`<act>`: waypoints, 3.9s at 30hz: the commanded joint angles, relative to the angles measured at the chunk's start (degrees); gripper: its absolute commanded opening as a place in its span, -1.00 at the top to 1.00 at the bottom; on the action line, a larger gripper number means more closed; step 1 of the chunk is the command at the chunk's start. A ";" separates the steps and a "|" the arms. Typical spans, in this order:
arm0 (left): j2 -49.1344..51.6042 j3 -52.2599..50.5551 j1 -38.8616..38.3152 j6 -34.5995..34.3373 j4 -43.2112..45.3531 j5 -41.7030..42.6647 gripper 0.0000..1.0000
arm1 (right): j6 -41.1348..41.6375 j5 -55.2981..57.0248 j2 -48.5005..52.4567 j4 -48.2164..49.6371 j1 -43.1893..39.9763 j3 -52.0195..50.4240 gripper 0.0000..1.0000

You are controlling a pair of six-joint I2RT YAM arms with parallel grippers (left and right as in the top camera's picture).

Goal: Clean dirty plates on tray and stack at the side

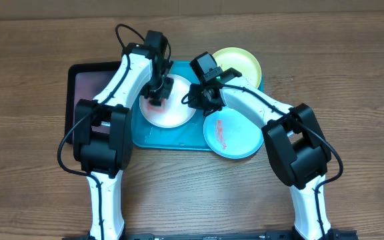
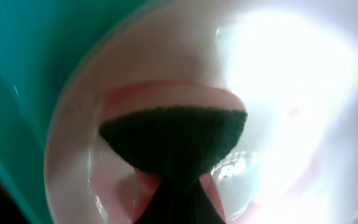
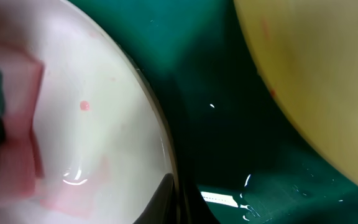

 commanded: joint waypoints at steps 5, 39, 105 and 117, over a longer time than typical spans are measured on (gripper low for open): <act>0.31 -0.44 -0.39 -31.28 0.04 -16.00 0.92 | -0.02 1.07 0.42 -0.87 0.15 -0.33 0.93; 0.31 -0.42 -0.76 -28.24 -9.01 -16.06 0.92 | -0.20 1.27 0.42 -0.87 0.17 -0.33 0.93; 0.28 32.59 3.30 -24.61 -29.09 -11.56 0.92 | -5.55 76.13 -19.12 -21.14 20.70 4.26 0.93; 0.28 32.57 3.30 -24.65 -28.87 -11.56 0.92 | -5.60 84.15 -19.12 -21.35 22.43 4.26 0.93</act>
